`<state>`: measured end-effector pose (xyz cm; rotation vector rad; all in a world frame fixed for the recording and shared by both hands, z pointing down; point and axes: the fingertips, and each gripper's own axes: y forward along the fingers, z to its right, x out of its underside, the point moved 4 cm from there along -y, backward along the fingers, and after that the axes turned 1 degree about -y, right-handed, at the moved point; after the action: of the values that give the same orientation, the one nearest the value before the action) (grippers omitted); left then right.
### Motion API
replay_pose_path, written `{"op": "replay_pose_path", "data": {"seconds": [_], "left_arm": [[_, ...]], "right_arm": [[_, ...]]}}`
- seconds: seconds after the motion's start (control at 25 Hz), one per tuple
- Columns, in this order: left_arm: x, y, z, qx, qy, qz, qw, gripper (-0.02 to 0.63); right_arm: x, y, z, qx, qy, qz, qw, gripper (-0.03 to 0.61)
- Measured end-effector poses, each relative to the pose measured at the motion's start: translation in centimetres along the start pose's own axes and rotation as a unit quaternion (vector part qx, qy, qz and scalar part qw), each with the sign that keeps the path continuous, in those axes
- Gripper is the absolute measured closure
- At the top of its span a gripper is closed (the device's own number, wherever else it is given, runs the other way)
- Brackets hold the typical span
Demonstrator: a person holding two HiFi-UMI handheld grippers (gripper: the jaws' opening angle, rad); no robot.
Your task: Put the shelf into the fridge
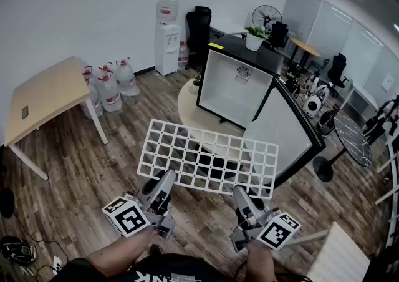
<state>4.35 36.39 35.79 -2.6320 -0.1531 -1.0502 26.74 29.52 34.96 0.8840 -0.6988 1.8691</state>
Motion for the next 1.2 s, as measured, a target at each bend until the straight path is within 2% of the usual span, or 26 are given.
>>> {"op": "replay_pose_path", "data": {"seconds": [0.72, 1.2], "left_arm": [[-2.2, -0.9, -2.2, 0.016, -0.004, -0.013, 0.9998, 0.534], [-4.2, -3.1, -5.3, 0.027, -0.010, -0.023, 0.9993, 0.534]], "right_arm": [[1.3, 2.4, -1.4, 0.007, -0.009, 0.009, 1.000, 0.462], [4.1, 5.2, -3.1, 0.020, -0.008, 0.010, 1.000, 0.462]]}}
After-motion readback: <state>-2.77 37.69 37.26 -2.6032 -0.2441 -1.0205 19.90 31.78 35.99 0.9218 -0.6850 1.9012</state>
